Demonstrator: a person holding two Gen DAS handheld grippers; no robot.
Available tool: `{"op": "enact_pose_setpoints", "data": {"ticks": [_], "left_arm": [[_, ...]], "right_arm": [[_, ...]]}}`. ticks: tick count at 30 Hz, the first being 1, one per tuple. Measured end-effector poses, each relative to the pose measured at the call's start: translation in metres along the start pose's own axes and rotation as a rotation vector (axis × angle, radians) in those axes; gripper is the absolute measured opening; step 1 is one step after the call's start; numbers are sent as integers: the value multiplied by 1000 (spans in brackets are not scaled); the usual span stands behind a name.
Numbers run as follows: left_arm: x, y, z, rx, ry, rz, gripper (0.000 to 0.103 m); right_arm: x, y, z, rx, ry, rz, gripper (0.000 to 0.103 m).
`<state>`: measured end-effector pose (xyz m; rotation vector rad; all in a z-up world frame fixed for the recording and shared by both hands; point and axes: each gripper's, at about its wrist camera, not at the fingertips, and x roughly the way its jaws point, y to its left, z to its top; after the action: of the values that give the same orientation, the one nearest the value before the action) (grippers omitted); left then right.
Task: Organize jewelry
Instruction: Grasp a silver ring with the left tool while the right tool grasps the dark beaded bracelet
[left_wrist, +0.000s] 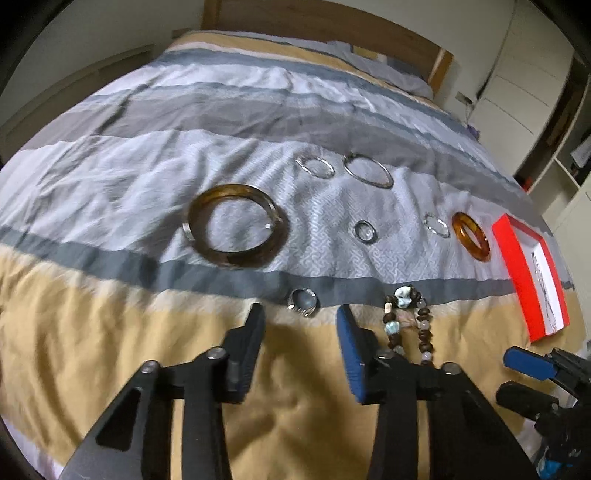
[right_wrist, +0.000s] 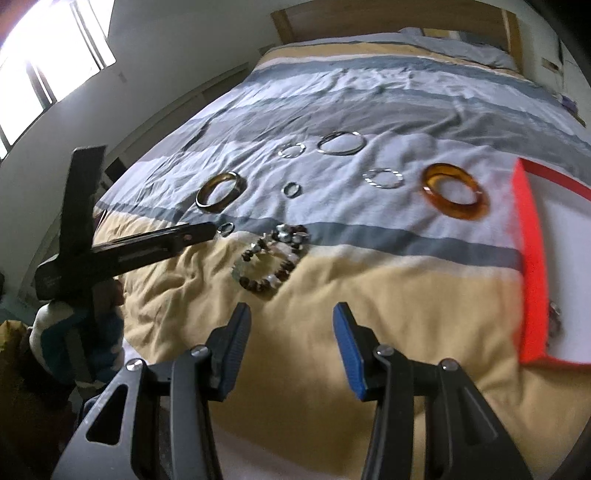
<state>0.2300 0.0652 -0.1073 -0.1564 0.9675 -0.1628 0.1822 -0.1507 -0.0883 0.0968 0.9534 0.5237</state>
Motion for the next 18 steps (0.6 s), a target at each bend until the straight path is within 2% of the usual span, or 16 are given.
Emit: {"op": "enact_pose_setpoints", "data": {"ticks": [2,7,13,18], "left_arm": [[10,0,1,19,15,-17,28],[29,2,1,68,38,-28,19],[36,1,3,98,22,-27,19],[25,13,2,58,-14,-38,19]], "right_arm": [[9,2,3,-8,11,9,45],[30,5,3,-19,41,31,45],[41,3,1,-8,56,39,45],[53,11,11,-15,68,65,45]]}}
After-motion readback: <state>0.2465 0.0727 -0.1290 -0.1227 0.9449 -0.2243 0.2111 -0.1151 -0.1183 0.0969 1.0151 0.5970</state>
